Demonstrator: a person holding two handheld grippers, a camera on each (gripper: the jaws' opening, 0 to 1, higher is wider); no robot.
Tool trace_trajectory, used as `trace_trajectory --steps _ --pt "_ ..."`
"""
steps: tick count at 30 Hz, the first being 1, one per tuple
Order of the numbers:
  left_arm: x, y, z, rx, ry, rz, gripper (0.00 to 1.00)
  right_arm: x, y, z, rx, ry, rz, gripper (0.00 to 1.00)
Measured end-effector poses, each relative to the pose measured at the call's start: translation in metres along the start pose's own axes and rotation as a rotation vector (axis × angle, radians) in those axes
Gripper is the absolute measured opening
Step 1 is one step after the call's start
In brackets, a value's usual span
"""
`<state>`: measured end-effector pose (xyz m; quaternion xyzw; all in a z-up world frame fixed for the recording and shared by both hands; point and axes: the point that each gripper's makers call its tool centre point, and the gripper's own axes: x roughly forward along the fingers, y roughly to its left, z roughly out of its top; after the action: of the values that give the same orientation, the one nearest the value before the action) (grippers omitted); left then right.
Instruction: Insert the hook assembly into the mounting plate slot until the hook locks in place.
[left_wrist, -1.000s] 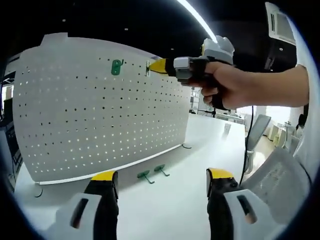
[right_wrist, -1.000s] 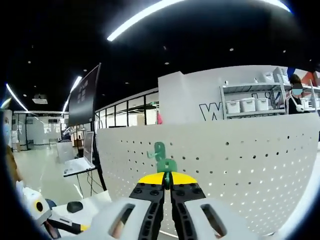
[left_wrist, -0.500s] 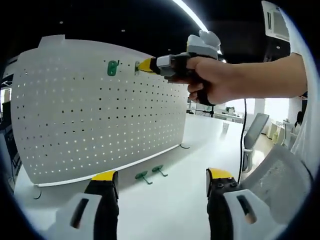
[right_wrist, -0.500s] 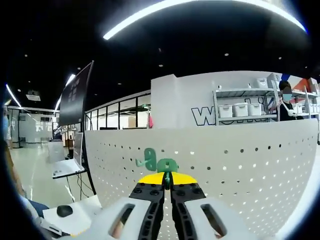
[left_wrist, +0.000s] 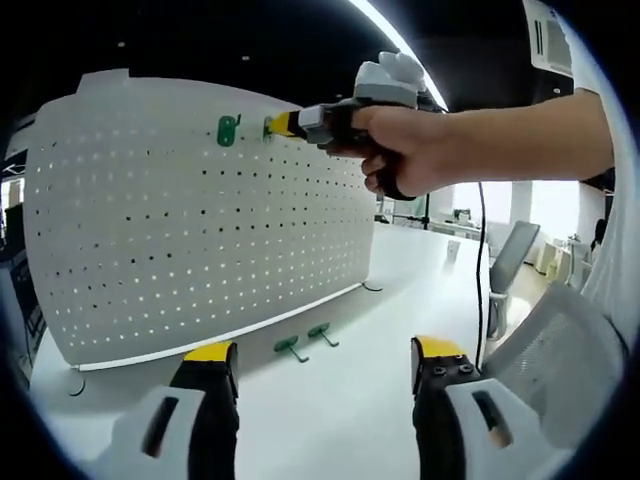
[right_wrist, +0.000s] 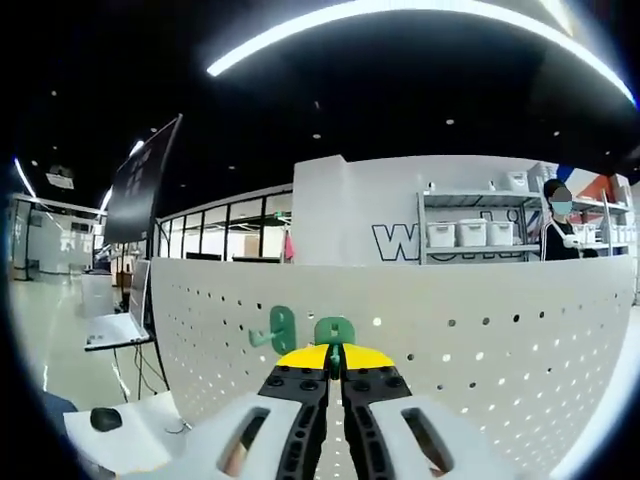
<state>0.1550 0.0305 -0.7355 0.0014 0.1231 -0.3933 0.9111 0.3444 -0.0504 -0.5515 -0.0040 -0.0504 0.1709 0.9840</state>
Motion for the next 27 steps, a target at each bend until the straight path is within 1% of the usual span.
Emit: trace_trajectory --steps 6,15,19,22,25,27 --pt "-0.001 0.001 -0.001 -0.01 -0.003 0.004 0.72 0.007 0.003 0.003 -0.028 -0.007 0.001 0.01" --pt "0.0 0.003 -0.003 -0.018 0.001 0.009 0.72 0.014 -0.002 0.002 -0.026 -0.007 -0.01 0.01" --pt "0.0 0.004 -0.004 -0.022 0.002 0.011 0.72 0.016 -0.004 -0.001 -0.02 0.001 -0.014 0.01" --pt "0.0 0.004 -0.004 -0.023 0.002 0.013 0.71 0.016 -0.002 0.0 -0.023 0.001 -0.014 0.01" --pt "0.0 0.005 -0.004 -0.026 0.003 0.013 0.71 0.018 -0.002 -0.002 -0.029 0.006 -0.025 0.01" --pt "0.0 0.005 -0.005 -0.028 0.007 0.014 0.71 0.018 -0.001 -0.002 -0.047 0.017 -0.042 0.01"
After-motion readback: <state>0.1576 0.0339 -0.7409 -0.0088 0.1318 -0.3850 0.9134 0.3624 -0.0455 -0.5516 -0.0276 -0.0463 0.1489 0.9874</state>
